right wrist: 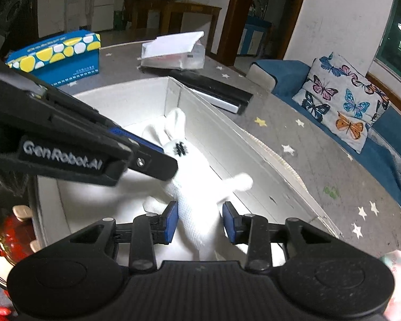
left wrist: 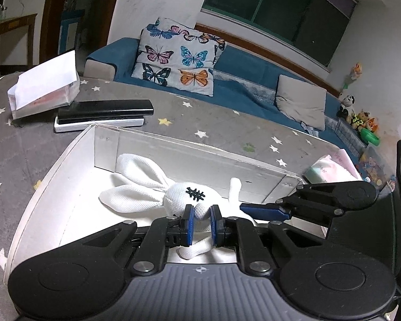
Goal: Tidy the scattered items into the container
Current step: 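Lower the bunny into the box and open the left gripper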
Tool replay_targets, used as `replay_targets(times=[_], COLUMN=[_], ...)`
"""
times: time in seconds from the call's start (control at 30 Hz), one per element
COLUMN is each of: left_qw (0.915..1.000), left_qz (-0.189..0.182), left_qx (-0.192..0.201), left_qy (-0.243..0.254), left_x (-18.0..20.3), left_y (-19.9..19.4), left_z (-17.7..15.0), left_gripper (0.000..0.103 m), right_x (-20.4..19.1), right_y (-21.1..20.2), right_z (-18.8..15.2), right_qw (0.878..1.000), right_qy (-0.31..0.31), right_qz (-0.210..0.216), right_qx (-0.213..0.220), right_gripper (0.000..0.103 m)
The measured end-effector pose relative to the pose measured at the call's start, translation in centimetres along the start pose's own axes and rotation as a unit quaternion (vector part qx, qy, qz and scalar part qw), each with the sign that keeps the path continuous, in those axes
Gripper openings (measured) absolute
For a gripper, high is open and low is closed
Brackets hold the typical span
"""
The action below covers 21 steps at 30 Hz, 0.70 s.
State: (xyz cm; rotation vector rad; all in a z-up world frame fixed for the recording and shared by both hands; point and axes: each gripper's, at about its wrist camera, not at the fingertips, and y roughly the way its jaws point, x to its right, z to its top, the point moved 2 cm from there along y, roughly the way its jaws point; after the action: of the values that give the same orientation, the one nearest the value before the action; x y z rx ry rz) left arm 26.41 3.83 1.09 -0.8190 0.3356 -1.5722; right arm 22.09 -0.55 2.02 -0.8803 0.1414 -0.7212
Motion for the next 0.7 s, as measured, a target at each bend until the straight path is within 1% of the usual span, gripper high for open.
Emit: replay_targets(times=[0.2, 0.33, 0.47, 0.7], left_qw=[0.9999, 0.9998, 0.9999, 1.0], left_qz=[-0.003, -0.011, -0.001, 0.002], left_qx=[-0.009, -0.016, -0.013, -0.004], left_qy=[-0.005, -0.002, 0.003, 0.003], left_x=[-0.1, 0.1, 0.1, 0.0], left_y=[0.5, 0.7, 0.5, -0.7], left_z=[0.0, -0.1, -0.2, 0.0], left_gripper=[0.014, 0.015, 0.015, 0.015], right_x=[0.2, 0.1, 0.3, 0.6], right_y=[0.5, 0.7, 0.8, 0.1], right_z=[-0.1, -0.1, -0.1, -0.3], right_qw=[1.0, 0.999, 0.999, 0.998], right_qy=[-0.004, -0.01, -0.007, 0.01], right_qz=[-0.011, -0.035, -0.05, -0.054], right_qx=[-0.008, -0.012, -0.015, -0.008], right_gripper=[0.036, 0.036, 0.036, 0.036])
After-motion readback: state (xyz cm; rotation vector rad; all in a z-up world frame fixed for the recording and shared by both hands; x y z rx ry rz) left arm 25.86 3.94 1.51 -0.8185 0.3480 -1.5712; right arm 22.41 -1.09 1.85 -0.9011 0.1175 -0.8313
